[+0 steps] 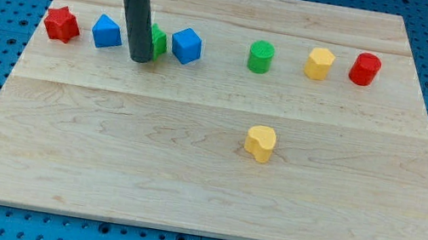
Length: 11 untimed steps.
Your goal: Push the yellow heart diagonally right below the green circle
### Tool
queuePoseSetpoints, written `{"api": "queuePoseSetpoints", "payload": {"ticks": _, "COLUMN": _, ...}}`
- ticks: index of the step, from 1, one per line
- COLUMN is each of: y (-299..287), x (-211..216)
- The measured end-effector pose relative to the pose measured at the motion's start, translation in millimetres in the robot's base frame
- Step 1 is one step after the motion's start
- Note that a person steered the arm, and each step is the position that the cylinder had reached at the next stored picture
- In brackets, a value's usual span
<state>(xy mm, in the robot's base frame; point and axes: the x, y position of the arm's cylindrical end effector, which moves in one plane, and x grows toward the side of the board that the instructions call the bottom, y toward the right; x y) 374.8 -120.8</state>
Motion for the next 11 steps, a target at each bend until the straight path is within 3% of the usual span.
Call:
{"api": "queuePoseSetpoints", "payload": {"ticks": 1, "y": 0.0, "x": 0.0}}
{"api": "queuePoseSetpoints", "payload": {"ticks": 2, "y": 8.5, "x": 42.0}}
{"api": "queuePoseSetpoints", "payload": {"ticks": 3, "y": 37.5, "x": 110.8}}
{"api": "queuePoseSetpoints", "payload": {"ticks": 4, "y": 102.7, "x": 179.0}}
{"api": "queuePoseSetpoints", "payload": {"ticks": 5, "y": 164.1, "x": 169.7}}
{"api": "queuePoseSetpoints", "payload": {"ticks": 7, "y": 172.8, "x": 89.3}}
{"api": "queuePoseSetpoints", "payload": {"ticks": 11, "y": 284.1, "x": 99.0}}
